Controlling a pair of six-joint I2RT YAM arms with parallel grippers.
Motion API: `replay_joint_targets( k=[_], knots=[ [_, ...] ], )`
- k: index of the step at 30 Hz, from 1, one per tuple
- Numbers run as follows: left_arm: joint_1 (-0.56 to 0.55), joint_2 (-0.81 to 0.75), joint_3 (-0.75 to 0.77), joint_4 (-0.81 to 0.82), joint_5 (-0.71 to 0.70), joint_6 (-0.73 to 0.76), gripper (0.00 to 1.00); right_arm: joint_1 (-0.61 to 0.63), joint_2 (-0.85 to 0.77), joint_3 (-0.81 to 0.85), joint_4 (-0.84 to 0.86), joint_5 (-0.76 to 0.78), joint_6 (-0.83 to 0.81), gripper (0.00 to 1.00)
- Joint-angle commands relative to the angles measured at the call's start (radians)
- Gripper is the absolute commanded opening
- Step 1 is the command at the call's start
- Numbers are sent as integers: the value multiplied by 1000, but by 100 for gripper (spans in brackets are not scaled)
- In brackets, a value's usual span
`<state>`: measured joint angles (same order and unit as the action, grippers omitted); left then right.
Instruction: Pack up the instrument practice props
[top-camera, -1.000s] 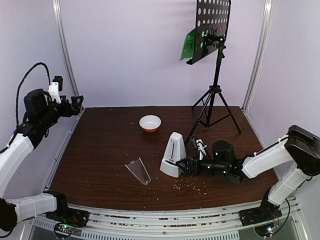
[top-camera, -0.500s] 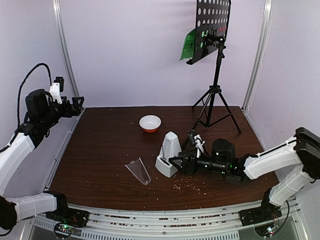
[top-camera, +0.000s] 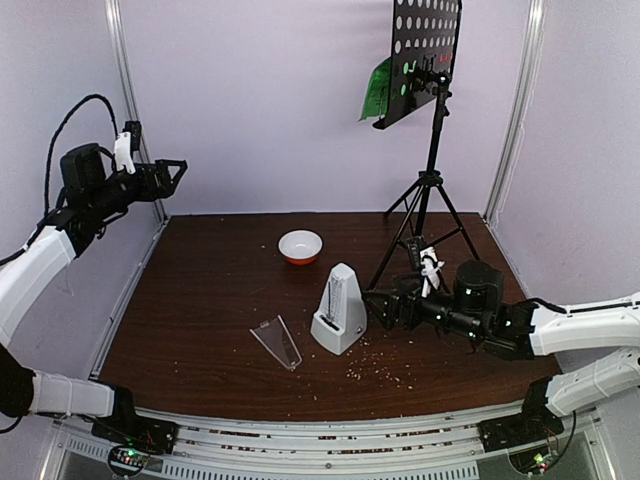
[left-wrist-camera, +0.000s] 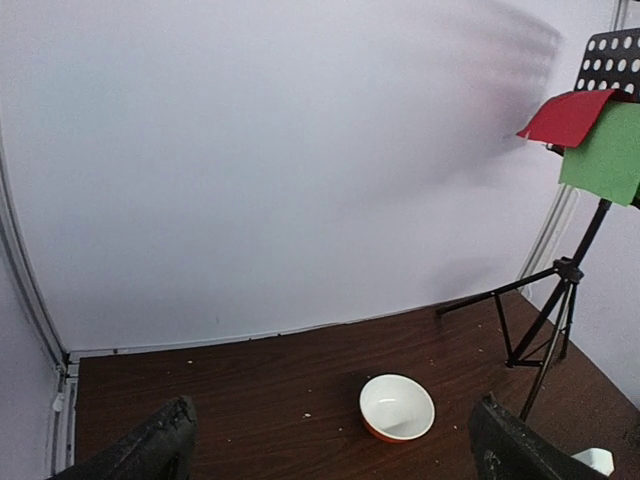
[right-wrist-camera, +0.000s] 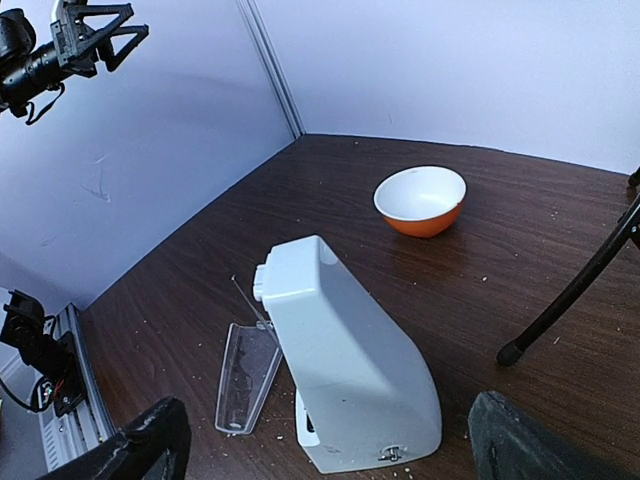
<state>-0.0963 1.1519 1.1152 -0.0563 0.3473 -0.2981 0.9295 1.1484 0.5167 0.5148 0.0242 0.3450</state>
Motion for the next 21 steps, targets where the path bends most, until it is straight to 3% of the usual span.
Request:
replay_joint_targets(
  k=[1, 8, 12, 21],
  knots=[
    [-14, 17, 3, 32, 83, -11, 98, -9, -32, 56, -51, 34, 0, 100],
    [-14, -41, -129, 43, -14, 116, 98, -8, -46, 83, 26, 75, 50, 100],
    [-15, -78, -148, 14, -63, 145, 98, -9, -10, 160, -21, 79, 44, 100],
    [-15, -104, -154, 18, -73, 145, 98, -9, 128, 302, -15, -73, -2, 100]
  ],
)
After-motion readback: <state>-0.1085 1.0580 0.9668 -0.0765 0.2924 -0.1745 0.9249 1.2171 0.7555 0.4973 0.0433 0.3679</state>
